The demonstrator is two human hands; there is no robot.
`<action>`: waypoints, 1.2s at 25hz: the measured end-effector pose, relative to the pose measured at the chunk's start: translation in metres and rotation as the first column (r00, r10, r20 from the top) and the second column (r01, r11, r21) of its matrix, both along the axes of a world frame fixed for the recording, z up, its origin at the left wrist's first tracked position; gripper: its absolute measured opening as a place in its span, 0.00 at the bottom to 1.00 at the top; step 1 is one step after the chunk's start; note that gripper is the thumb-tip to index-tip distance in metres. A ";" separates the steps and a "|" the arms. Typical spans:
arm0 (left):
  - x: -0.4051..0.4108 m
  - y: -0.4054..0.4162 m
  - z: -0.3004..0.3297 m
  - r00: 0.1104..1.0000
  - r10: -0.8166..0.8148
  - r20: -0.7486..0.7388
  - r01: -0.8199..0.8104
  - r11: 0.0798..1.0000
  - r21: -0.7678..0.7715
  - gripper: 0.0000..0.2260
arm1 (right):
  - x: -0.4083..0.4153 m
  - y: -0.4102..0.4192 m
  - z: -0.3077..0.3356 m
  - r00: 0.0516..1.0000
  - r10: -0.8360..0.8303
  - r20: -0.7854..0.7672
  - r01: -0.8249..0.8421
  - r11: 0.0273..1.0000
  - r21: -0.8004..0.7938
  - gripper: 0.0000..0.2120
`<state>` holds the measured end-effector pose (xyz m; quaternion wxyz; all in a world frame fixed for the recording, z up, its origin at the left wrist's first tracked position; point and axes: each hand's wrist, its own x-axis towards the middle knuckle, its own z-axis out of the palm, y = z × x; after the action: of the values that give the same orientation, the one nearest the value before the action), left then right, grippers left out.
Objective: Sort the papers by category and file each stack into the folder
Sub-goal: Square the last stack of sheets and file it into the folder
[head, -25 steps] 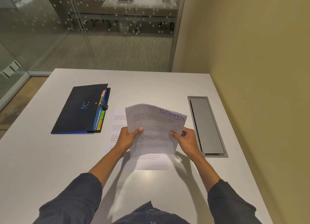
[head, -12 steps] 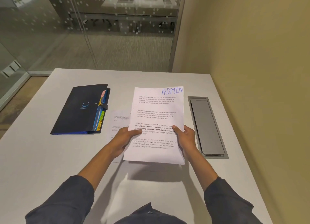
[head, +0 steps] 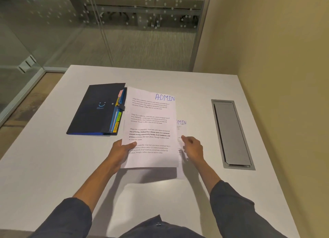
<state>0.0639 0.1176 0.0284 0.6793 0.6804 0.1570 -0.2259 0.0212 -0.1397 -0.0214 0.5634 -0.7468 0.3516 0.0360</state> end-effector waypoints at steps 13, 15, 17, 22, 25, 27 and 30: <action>0.009 0.068 -0.004 0.997 0.082 -0.013 -0.082 0.995 0.057 0.09 | -0.040 0.039 -0.070 0.907 0.298 -0.296 -0.419 0.587 -0.693 0.26; 0.009 0.068 -0.004 0.998 0.068 -0.017 -0.067 0.996 0.058 0.10 | -0.043 0.040 -0.068 0.930 0.142 -0.340 -0.336 0.706 -0.624 0.38; 0.009 0.067 -0.004 0.999 0.049 -0.021 -0.048 0.998 0.051 0.11 | -0.045 0.042 -0.070 0.905 0.040 -0.423 -0.300 0.766 -0.569 0.46; 0.012 0.069 -0.005 1.000 -0.005 0.008 0.005 0.997 0.076 0.13 | -0.040 0.040 -0.065 0.874 -0.072 -0.481 -0.284 0.728 -0.624 0.42; 0.014 0.070 -0.001 0.999 -0.021 0.042 0.017 0.996 0.088 0.12 | -0.037 0.037 -0.053 0.856 -0.126 -0.501 -0.241 0.761 -0.603 0.43; 0.016 0.072 0.000 0.998 -0.025 0.052 0.020 0.996 0.089 0.12 | -0.038 0.034 -0.050 0.847 -0.173 -0.502 -0.181 0.794 -0.580 0.47; 0.018 0.077 -0.003 0.997 -0.039 0.065 0.031 0.993 0.110 0.13 | -0.042 0.027 -0.048 0.788 -0.203 -0.581 -0.208 0.801 -0.561 0.48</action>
<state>0.0822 0.1948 0.0255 0.6419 0.7263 0.1343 -0.2060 -0.0203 -0.1131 -0.0698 0.1524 -0.8321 0.5071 0.1651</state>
